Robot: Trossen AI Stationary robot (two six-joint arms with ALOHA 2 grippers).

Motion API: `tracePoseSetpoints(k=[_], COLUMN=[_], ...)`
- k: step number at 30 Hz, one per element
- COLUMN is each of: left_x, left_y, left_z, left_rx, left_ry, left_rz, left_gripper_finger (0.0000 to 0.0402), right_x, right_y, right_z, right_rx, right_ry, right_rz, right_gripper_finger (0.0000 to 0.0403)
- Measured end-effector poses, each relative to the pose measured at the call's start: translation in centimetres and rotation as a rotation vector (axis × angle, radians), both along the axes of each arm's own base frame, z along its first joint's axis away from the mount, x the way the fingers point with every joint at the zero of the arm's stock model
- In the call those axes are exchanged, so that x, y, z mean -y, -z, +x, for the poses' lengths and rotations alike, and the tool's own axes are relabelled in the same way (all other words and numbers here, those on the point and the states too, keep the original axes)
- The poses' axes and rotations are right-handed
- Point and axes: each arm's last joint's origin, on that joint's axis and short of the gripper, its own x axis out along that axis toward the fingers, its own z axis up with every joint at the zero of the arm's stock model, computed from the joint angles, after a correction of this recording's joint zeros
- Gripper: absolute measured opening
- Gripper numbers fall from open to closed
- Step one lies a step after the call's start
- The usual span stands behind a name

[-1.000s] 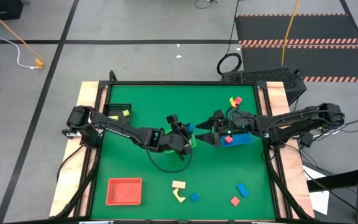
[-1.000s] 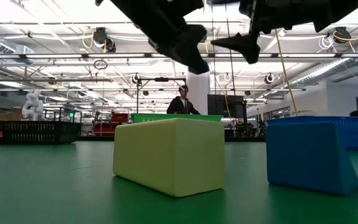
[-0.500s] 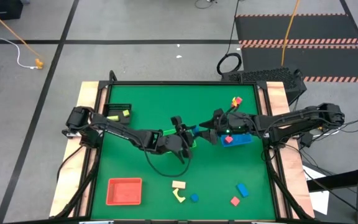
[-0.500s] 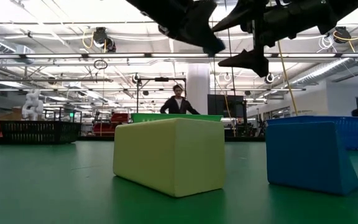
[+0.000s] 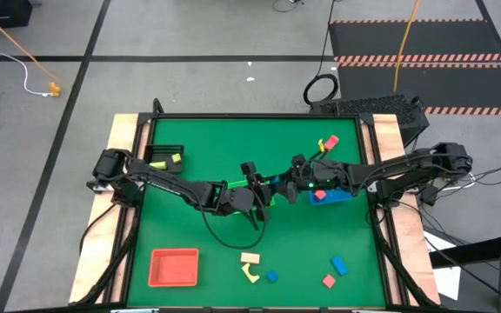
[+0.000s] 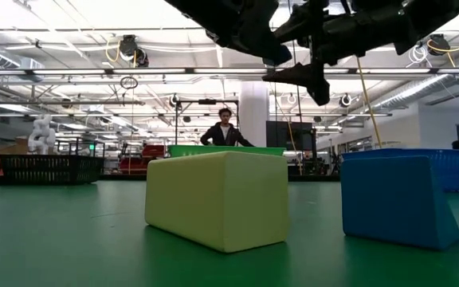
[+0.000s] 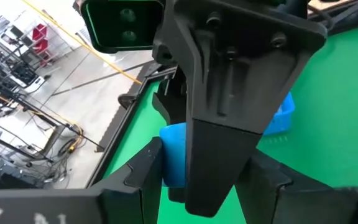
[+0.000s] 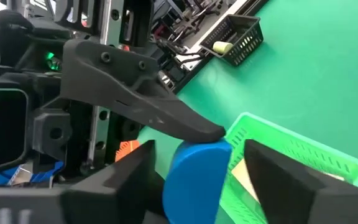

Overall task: Sort & place blocks by color
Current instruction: Put the top blue block into the red bin

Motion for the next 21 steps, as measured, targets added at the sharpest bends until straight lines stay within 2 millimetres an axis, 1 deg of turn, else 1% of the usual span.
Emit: tracePoseSetpoints(k=[3,8,14,18,21], left_x=[-0.01,-0.05,-0.02,-0.02,-0.02], left_y=[0.15,0.20,0.20,0.21,0.21], left_z=[-0.06,-0.10,-0.11,-0.11,-0.11], left_rx=[-0.014,-0.017,-0.018,-0.016,-0.015], left_ry=[-0.003,-0.015,-0.014,-0.015,-0.015], left_rz=[-0.005,-0.002,-0.001,-0.005,-0.006], left_gripper_finger=[0.0156,0.0156,0.0165,0.0155,0.0155], right_x=[0.00,0.01,-0.05,-0.06,-0.06], right_y=[-0.01,-0.05,-0.05,-0.02,-0.02], right_z=[0.08,0.09,0.09,0.09,0.09], right_rx=[0.009,0.013,0.013,0.010,0.010], right_ry=[0.000,0.004,-0.021,-0.022,-0.022], right_rz=[0.000,0.012,0.017,0.021,0.021], right_gripper_finger=[0.0181,0.0074,0.0071,0.0071,0.0071])
